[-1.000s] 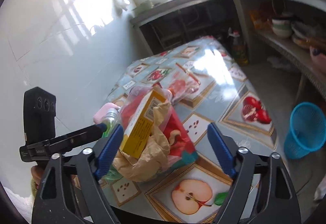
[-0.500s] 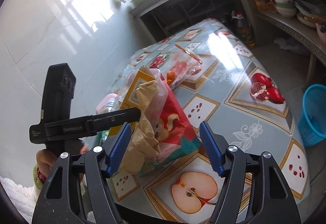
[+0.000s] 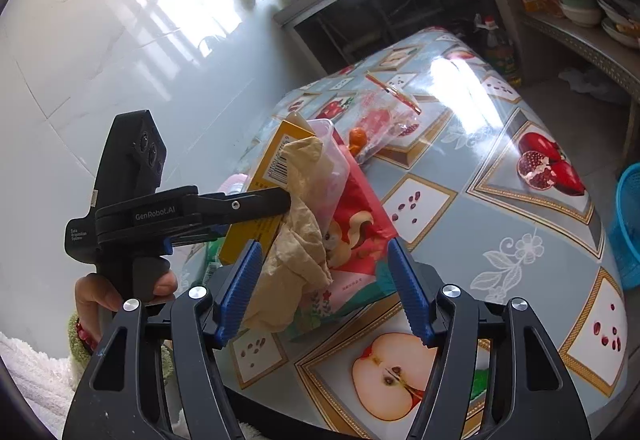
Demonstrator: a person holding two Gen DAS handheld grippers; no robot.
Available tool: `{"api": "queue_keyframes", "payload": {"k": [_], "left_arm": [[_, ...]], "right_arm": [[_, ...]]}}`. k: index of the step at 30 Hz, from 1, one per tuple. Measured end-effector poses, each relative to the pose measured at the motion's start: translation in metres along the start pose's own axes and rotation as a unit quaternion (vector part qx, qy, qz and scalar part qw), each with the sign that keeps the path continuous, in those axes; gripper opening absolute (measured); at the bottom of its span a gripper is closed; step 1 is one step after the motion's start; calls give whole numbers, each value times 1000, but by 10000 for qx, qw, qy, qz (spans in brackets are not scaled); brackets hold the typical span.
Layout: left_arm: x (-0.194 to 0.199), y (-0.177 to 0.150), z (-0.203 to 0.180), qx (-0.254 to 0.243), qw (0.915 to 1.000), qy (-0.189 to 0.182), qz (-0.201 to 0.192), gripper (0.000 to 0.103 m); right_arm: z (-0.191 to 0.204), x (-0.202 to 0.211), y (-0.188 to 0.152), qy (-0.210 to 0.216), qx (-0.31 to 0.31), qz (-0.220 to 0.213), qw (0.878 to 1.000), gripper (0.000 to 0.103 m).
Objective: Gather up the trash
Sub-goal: 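Grasp the yellow medicine box with the left tool while the right tool grasps the brown paper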
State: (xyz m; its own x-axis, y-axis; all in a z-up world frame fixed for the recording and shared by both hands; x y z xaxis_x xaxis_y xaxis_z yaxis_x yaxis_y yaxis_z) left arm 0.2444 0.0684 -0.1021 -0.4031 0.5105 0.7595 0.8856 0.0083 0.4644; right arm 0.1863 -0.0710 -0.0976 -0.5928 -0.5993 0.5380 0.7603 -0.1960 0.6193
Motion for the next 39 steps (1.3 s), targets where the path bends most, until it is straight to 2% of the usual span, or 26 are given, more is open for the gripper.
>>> {"api": "queue_keyframes", "payload": {"k": [6,11,17,20,24,26,29,30,34,39], "left_arm": [[9,4,1,130,9997,-140,-168,71],[18,7,2,175,9989,-244,-362,70],[44,17,-2,144,9957,-407,-817,69],[55,21,-1,162,9938,-467,-999,69],[65,23,2,161,9921,-510,-1138,69],[68,23,5,181,9917,-525,-1162,69],[71,23,6,222,9907,-590,-1209,68],[72,24,6,224,9901,-618,-1240,68],[79,27,7,216,9879,-718,-1355,68],[84,29,10,217,9866,-768,-1420,68]], "right_arm": [[18,-5,-6,193,229,133,9995,66],[31,-12,-13,64,549,230,9982,67],[52,-6,-12,-152,1292,17,9915,83],[68,-11,-17,-397,2005,-13,9789,89],[83,-21,-27,-681,2928,-34,9537,94],[83,-31,-32,-884,3231,41,9422,94],[80,-42,-36,-1081,3384,170,9346,94],[79,-45,-36,-1139,3406,185,9331,94],[72,-52,-40,-1322,3416,302,9300,72],[71,-53,-44,-1377,3376,379,9304,58]]}}
Point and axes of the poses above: each gripper's, at about its wrist camera, not at the fingertips, and x roughly against the way its jaws point, z to its left, y to its top, the point moved 10 cm from there along -x, roughly the way its jaws point, and after that the axes turned 3 degrees about -x, right-handed, at the moved point
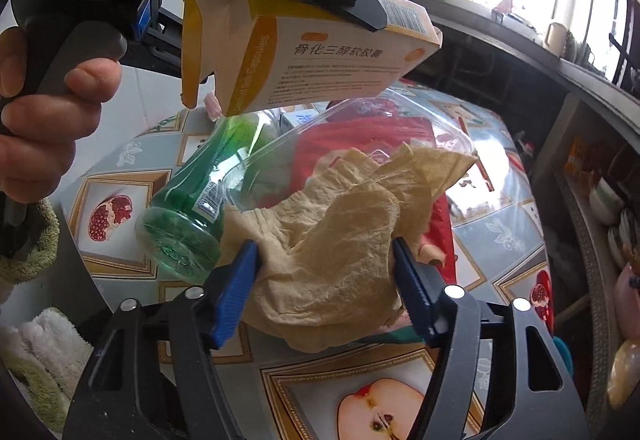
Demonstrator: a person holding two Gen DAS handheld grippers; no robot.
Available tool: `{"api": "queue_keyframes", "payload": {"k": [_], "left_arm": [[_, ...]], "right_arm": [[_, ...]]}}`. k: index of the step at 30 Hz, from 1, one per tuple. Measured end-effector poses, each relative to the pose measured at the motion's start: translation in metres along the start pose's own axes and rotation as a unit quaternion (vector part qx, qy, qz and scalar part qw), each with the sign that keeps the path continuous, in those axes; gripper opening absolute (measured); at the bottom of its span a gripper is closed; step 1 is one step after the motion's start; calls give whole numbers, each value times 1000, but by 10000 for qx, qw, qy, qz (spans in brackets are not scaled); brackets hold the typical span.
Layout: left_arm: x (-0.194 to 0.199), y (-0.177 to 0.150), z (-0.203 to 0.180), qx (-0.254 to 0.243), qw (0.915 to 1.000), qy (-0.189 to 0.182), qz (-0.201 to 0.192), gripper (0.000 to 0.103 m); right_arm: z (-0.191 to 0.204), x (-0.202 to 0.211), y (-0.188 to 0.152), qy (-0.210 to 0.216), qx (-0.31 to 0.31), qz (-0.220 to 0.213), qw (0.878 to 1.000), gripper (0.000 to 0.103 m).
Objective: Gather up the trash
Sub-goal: 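Grasp the yellow medicine box with the left tool while the right tool grasps the brown paper, then carry the box and brown paper to the wastebasket and open both tools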
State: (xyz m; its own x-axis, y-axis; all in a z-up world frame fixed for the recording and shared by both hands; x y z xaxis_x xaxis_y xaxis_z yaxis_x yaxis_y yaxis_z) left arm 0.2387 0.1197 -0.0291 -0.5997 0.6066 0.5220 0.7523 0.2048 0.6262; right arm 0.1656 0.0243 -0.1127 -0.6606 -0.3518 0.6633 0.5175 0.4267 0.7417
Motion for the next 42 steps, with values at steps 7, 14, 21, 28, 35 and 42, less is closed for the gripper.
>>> {"api": "queue_keyframes", "payload": {"k": [7,14,21,28,35,42], "left_arm": [[4,1,2,38,10000,-39,-80,68],[11,5,7,57,9997,-24,-225,68],[22,11,9,97,9991,-12,-414,68],[34,15,7,113,9982,-69,-587,68],[43,14,-7,-3,9974,-225,-683,68],[32,15,-38,-283,9969,-470,-555,68]], "right_arm": [[-3,1,2,40,-185,85,9998,25],[-13,14,9,67,-487,-130,9987,5],[-29,45,31,225,-919,-697,9931,4],[-50,85,54,186,-1278,-1374,9821,4],[-80,114,56,-175,-1653,-1742,9706,3],[-118,135,38,-686,-2107,-1919,9561,3]]}}
Point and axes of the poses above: each gripper's, at about its wrist camera, not at the fingertips, and x roughly against the way its jaws point, z to its left, y to its top, the point moved 10 cm from there along -x, roughly the way its jaws point, and after that the axes turned 3 degrees about -x, right-handed, at the moved point
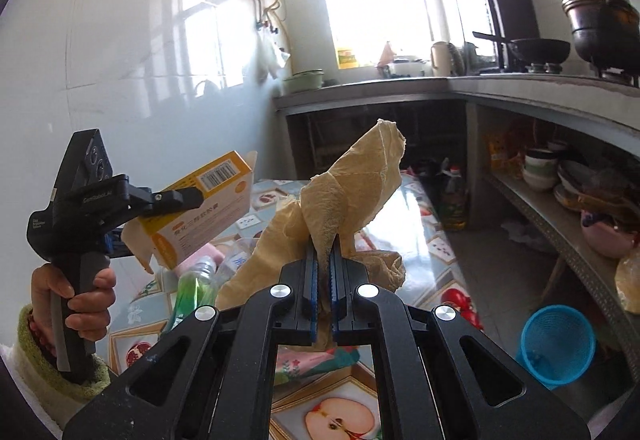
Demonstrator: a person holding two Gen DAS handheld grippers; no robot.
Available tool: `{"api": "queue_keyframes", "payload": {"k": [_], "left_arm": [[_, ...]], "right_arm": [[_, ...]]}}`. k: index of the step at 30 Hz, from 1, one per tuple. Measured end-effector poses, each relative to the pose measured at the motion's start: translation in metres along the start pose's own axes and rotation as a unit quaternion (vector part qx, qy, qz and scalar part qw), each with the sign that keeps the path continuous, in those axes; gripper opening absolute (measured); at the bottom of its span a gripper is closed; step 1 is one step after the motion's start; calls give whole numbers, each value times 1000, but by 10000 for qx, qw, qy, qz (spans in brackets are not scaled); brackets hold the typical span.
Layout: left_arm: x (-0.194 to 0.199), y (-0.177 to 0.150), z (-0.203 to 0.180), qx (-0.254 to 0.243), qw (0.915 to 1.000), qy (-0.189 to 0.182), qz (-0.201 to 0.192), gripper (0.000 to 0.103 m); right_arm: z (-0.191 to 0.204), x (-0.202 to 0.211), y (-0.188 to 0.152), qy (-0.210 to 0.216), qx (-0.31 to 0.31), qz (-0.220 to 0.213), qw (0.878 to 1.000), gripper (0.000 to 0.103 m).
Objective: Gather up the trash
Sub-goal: 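Carry the box and brown paper to the wastebasket and open both tools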
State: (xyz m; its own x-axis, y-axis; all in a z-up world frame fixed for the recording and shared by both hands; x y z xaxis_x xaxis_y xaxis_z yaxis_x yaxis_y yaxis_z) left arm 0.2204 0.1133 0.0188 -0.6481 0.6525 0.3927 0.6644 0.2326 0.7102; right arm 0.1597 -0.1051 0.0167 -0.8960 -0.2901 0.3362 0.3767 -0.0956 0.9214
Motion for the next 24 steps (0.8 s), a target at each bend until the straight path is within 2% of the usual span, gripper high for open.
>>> {"api": "queue_keyframes", "payload": {"k": [9,14,19,24], "left_arm": [[-38,-10,-61,-494,9980,-187,343,68],[-74,-22,-102,-721,9947,-320,664,68],[-127,-40,-154,-1026,9868,-518,1142,68],[-185,-61,-199,-1151,9766,-721,1669,68]], "right_arm": [[-67,26,-7,-509,-613,-178,9967,3],[-104,45,-14,-720,-924,-273,9927,3],[-147,66,-31,-1069,-1293,-368,9851,4],[-203,83,-53,-1622,-1647,-333,9724,4]]}}
Point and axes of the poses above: each gripper's, at about its wrist camera, not at the fingertips, and x roughly against the way its jaws point, z to its left, y to its top, the point moved 10 cm from there along -x, roughly the way its jaws point, and after that the axes turned 3 degrees about -x, right-handed, at the moved point
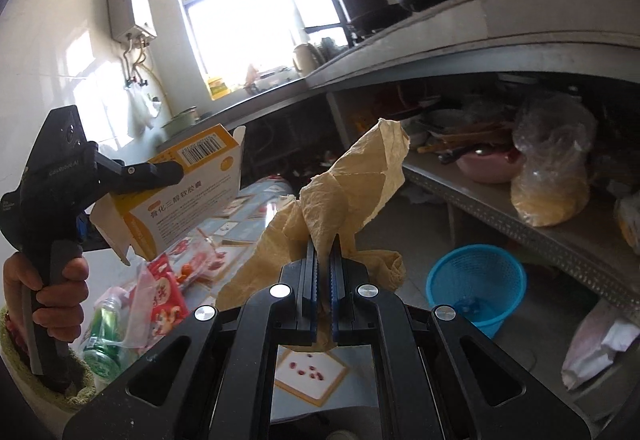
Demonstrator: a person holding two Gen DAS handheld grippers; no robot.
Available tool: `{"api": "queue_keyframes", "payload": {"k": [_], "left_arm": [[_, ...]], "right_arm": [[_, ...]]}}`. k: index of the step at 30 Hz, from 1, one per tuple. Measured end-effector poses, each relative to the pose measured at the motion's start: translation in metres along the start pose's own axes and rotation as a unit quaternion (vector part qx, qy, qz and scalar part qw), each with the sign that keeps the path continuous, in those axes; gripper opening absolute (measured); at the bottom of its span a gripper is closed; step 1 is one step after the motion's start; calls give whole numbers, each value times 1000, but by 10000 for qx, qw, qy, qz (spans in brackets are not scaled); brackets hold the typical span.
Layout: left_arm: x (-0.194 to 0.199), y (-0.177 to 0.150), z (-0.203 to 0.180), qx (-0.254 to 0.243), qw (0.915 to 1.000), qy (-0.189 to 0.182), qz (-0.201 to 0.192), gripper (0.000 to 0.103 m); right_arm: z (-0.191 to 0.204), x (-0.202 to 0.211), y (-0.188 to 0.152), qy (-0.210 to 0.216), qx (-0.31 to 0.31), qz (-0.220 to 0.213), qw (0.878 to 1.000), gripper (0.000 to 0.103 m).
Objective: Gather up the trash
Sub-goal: 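Carry the box and brown paper to the wastebasket and open both tools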
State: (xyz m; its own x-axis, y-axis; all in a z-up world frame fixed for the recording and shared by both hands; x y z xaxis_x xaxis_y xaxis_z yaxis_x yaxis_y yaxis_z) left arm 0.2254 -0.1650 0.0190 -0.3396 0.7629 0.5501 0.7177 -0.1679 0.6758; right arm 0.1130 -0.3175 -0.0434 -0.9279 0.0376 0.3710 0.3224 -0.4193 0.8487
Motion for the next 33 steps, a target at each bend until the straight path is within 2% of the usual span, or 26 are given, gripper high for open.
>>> {"api": "queue_keyframes", "payload": {"k": [6,11,19,23,26,27,28,30,33], "left_arm": [[-100,8,-28,-253,9962,-26,834,68],[-195,-1,-30,-440,9847,158,1677,68],[-322,-27,3,-342,9622,557,2645,68],[-368,-32,21,-334,9548,750,2857,69],[-399,-30,31,-155,9527,827,2921,72],[-409,-29,34,-94,9524,833,2930,76],[-416,-28,37,-32,9530,849,2907,80],[-420,-25,40,71,9557,886,2806,84],[-419,-20,35,225,9591,745,2723,85]], "right_arm": [[-78,-22,-9,-769,-341,207,9962,4],[-136,-73,-25,-1464,-324,757,9858,4],[-198,-164,-54,-1849,-485,1424,9712,4],[-225,-205,-62,-2025,-631,1580,9644,4],[-249,-242,-71,-2165,-723,1763,9575,18],[-253,-250,-75,-2191,-740,1813,9558,40],[-261,-260,-79,-2253,-737,1822,9543,58],[-269,-266,-84,-2344,-754,1852,9513,60],[-275,-260,-92,-2388,-942,1821,9492,60]]}}
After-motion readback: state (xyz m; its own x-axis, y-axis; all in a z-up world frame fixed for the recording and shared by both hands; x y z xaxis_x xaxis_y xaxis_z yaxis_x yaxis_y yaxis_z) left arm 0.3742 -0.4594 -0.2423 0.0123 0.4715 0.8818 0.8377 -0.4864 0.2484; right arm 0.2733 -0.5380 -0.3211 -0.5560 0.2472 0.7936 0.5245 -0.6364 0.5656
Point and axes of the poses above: each gripper's, at about its wrist camera, not at the fingertips, and x roughly against the way its jaws point, z to its left, y to its top, the point moved 10 cm from there along -x, roughly the way its jaws point, and after that the axes turned 3 degrees about -x, right-handed, at the moved point
